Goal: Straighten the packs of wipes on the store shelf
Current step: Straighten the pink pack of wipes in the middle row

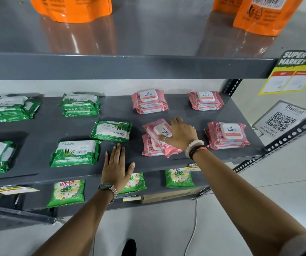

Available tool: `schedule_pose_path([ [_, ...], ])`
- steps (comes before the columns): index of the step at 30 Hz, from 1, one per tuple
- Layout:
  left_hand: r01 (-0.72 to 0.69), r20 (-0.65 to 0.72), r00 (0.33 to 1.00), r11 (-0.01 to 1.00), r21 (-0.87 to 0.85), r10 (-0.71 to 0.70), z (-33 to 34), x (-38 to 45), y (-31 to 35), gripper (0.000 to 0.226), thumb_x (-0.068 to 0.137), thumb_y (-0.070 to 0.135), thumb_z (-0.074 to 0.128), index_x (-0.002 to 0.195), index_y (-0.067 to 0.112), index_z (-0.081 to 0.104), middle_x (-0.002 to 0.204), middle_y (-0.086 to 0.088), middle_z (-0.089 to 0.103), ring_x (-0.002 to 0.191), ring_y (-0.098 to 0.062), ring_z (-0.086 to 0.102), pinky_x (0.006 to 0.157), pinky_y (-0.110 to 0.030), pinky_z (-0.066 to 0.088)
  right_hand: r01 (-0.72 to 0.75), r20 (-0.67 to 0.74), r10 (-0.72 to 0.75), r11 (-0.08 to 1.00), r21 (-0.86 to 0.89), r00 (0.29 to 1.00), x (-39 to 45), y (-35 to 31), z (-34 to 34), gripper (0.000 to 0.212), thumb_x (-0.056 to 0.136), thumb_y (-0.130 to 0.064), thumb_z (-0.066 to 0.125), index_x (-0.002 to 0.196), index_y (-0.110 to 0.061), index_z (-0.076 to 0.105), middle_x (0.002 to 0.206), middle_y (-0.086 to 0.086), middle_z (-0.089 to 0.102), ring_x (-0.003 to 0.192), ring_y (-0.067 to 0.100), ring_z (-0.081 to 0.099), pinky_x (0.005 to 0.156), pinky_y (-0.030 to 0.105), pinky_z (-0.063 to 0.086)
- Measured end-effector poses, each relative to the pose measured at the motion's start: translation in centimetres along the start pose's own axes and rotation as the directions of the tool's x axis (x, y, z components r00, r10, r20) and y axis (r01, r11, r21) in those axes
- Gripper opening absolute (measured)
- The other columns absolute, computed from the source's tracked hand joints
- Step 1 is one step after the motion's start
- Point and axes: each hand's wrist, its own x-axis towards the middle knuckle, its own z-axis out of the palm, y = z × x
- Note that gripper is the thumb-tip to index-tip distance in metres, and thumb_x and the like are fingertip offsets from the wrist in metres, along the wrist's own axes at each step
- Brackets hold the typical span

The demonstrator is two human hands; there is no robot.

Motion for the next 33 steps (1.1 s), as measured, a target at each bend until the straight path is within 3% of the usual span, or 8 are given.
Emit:
schedule_pose_path([
  [4,-0.021,-0.006,1.000,1.000,0.010,0.022,0.1,0.1,-0.2,0.097,0.079,0.068,-0.012,0.145,0.003,0.019,0.156,-0.017,0.018,0.145,-0.031,0.013,0.119,-0.048,0.002,-0.077,-0.012,0.076,0.994,-0.074,0.997,0.0,-1.6,0.2,0.073,0.084,-0.066,0.045,0.128,-0.008,0.042,0.128,0.013,0.050,0.099,0.036,0.064,0.078,0.042,0.053],
  [7,-0.024,-0.002,1.000,1.000,0.007,0.024,0.2,0.1,-0.3,0.094,0.081,0.066,-0.006,0.145,0.003,0.019,0.156,-0.018,0.019,0.145,-0.031,0.014,0.119,-0.050,0.004,-0.049,-0.064,0.046,0.997,-0.054,0.997,0.2,-1.3,-0.6,0.054,0.094,-0.050,0.041,0.129,-0.009,0.042,0.130,0.013,0.051,0.100,0.037,0.064,0.077,0.044,0.052],
  [9,-0.026,-0.003,1.000,1.000,0.006,0.026,0.2,0.1,-0.3,0.091,0.082,0.065,-0.003,0.145,0.003,0.020,0.156,-0.018,0.019,0.145,-0.031,0.014,0.119,-0.051,0.005,0.101,-0.074,-0.105,0.993,-0.057,0.992,0.5,-0.4,-1.4,0.044,0.093,-0.017,0.049,0.135,-0.014,0.040,0.141,0.011,0.044,0.113,0.036,0.059,0.083,0.048,0.053],
  [11,-0.032,-0.004,0.999,0.999,0.013,0.032,0.2,0.0,-0.2,0.096,0.080,0.066,-0.011,0.145,0.003,0.020,0.156,-0.018,0.020,0.144,-0.031,0.015,0.119,-0.050,0.005,0.323,0.066,-0.317,0.939,-0.117,0.946,0.7,0.4,-1.9,0.069,0.082,0.009,0.051,0.142,-0.022,0.036,0.154,0.007,0.032,0.134,0.033,0.042,0.097,0.051,0.050],
  [15,-0.030,-0.002,1.000,0.999,0.013,0.030,0.2,0.0,-0.3,0.093,0.082,0.065,-0.007,0.144,0.002,0.021,0.155,-0.018,0.020,0.144,-0.032,0.017,0.119,-0.052,0.007,0.458,0.240,-0.419,0.878,-0.139,0.876,0.5,0.7,-1.3,0.081,0.079,0.020,0.044,0.145,-0.026,0.034,0.161,-0.002,0.014,0.148,0.023,0.016,0.111,0.051,0.038],
  [20,-0.026,0.004,1.000,1.000,0.011,0.026,0.2,0.1,-0.3,0.083,0.085,0.059,0.009,0.143,0.001,0.023,0.155,-0.019,0.022,0.143,-0.033,0.019,0.118,-0.053,0.009,0.362,0.197,-0.330,0.919,-0.156,0.923,0.1,0.4,-0.8,0.079,0.080,0.006,0.061,0.145,-0.028,0.033,0.158,0.002,0.025,0.136,0.029,0.039,0.098,0.047,0.050],
  [26,-0.021,0.018,1.000,0.999,0.033,0.020,0.4,0.1,-0.5,0.082,0.084,0.057,0.008,0.145,0.003,0.019,0.156,-0.017,0.017,0.145,-0.031,0.014,0.119,-0.051,0.006,0.191,0.159,-0.160,0.959,-0.208,0.974,-0.3,-0.9,-0.4,0.074,0.084,-0.026,0.068,0.146,-0.023,0.029,0.153,0.002,0.034,0.136,0.030,0.037,0.103,0.054,0.043],
  [33,-0.032,0.024,0.999,0.999,0.036,0.031,0.4,0.2,-0.4,0.083,0.083,0.057,0.006,0.145,0.003,0.018,0.157,-0.017,0.016,0.145,-0.032,0.013,0.119,-0.051,0.004,0.091,0.076,-0.077,0.974,-0.209,0.994,-1.1,-2.2,-0.2,0.067,0.084,-0.036,0.067,0.141,-0.018,0.037,0.142,0.003,0.048,0.128,0.032,0.046,0.103,0.052,0.042],
])
